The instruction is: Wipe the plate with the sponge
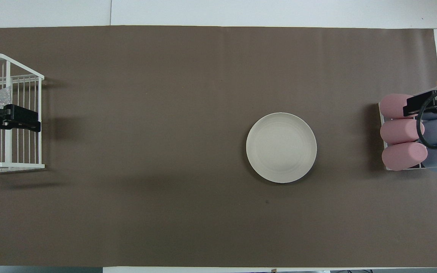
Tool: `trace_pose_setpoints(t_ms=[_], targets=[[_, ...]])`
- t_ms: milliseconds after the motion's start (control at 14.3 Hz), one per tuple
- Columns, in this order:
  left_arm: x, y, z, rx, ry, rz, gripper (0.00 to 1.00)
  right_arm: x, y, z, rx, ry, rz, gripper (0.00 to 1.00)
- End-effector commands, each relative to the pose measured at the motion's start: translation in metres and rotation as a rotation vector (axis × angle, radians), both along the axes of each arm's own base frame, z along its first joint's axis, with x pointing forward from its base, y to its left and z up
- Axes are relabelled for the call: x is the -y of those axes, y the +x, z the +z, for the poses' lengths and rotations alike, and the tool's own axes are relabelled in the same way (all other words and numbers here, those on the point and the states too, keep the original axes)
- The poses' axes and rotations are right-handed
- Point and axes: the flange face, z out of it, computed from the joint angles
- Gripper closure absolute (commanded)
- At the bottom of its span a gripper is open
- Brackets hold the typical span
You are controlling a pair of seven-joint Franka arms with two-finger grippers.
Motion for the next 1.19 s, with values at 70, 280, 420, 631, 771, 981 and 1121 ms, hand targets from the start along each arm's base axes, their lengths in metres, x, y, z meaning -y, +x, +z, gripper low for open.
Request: trace_pose_setpoints(t_ms=[70,280,420,631,771,981,1121], targets=[[-0.001,-0.002,-0.001,0.024,0.007,0.002,0.00,-0.003,-0.003,0.001,0.003,0.016,-0.010,0.00],[-0.001,-0.001,0.001,0.033,0.006,-0.001,0.00,-0.004,-0.002,0.000,0.005,0.014,-0.004,0.00],[-0.001,-0.001,0.001,0.039,0.006,0.001,0.00,-0.006,-0.002,0.000,0.005,0.014,0.003,0.00],[0.003,-0.002,0.001,0.037,0.013,-0.015,0.00,-0.006,-0.003,0.000,0.003,0.014,0.000,0.00],[-0.002,-0.001,-0.002,0.040,0.065,-0.017,0.00,-0.010,-0.002,0.001,0.009,0.014,-0.018,0.00],[-0.011,0.014,-0.029,0.054,0.200,0.009,0.00,-0.019,-0.001,0.000,0.006,0.014,-0.119,0.00],[-0.017,0.031,-0.054,0.064,0.320,0.010,0.00,-0.019,-0.002,0.001,0.006,0.013,-0.122,0.00]])
